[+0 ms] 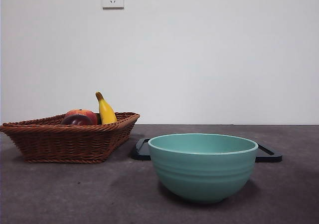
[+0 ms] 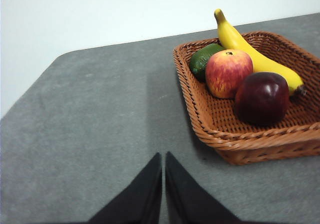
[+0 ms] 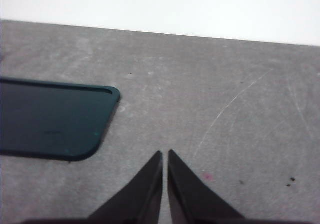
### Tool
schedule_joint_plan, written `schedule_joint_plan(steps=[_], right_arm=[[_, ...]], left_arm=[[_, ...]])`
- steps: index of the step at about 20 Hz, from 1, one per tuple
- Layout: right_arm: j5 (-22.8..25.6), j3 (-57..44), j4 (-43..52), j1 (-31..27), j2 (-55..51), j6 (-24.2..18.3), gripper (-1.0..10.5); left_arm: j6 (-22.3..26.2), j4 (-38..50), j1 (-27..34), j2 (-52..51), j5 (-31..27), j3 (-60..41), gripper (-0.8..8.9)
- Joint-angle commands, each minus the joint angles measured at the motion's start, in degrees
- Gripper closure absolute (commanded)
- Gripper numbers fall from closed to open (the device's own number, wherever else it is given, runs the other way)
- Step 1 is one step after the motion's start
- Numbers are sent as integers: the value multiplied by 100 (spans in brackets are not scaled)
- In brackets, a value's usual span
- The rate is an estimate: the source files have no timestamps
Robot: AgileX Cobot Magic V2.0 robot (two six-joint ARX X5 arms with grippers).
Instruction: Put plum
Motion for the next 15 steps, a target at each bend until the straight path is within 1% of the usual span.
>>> schedule_joint_plan(steps=[1,4,6,8,12,15], right_arm=[[-13,-17,197,-7,-11,732,939],[-13,-17,455,-9,-11,1082,939],[-13,-17,577,-9,-11,1248,939],[-44,-7,697,-9,-11,1425,939],[-286,210,643,-9,-11,1733,939],[-304,535,463,-9,-7,1803,939]], left_arm=[[-1187,-2,11,-11,-13,-116,805],[-2306,72,11,-11,-13,-116,805],[-2693,85,11,-11,-11,-116,805],[-2822,144,11,-11,-13,-114,805],[-3174,105,11,-11,7,59,804],[-3338,28,11,-2,74,334,804]])
